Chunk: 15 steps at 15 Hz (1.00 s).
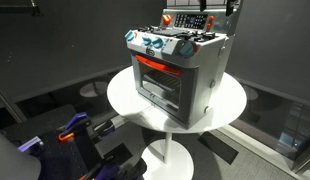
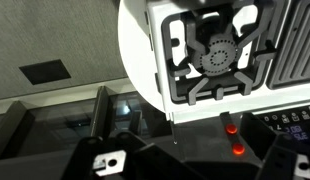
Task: Press the orange button from the stove
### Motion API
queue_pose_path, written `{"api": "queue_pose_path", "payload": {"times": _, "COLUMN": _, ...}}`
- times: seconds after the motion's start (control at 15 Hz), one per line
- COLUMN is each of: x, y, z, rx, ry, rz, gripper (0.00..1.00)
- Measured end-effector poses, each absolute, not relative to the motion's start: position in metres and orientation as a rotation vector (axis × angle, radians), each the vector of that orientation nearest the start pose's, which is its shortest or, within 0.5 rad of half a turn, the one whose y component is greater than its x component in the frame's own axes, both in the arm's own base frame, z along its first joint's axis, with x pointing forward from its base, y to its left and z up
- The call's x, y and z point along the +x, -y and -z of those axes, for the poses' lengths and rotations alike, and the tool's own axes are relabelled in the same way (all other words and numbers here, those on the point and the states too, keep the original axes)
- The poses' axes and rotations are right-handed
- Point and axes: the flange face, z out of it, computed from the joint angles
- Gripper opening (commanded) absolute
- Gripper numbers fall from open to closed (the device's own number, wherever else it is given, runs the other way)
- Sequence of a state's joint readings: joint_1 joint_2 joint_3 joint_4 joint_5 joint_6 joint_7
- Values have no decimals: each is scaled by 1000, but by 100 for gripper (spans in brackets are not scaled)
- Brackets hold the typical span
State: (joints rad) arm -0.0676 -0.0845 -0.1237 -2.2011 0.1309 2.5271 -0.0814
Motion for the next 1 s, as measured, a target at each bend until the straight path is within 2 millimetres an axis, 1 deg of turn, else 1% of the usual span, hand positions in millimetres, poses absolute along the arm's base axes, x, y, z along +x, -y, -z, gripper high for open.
{"api": "queue_pose_path", "payload": {"times": 0.27, "x": 556, "y": 101, "z": -456, "rx": -3008, "ry": -290, "rz": 688, "gripper": 100}}
{"api": "queue_pose_path", "payload": {"times": 0.73, "x": 583, "y": 90, "z": -441, "rx": -3002, "ry": -270, "rz": 686, "gripper": 100}}
{"api": "queue_pose_path", "payload": {"times": 1.0, "x": 596, "y": 88, "z": -435, "rx": -3004, "ry": -262, "rz": 689, "gripper": 100}}
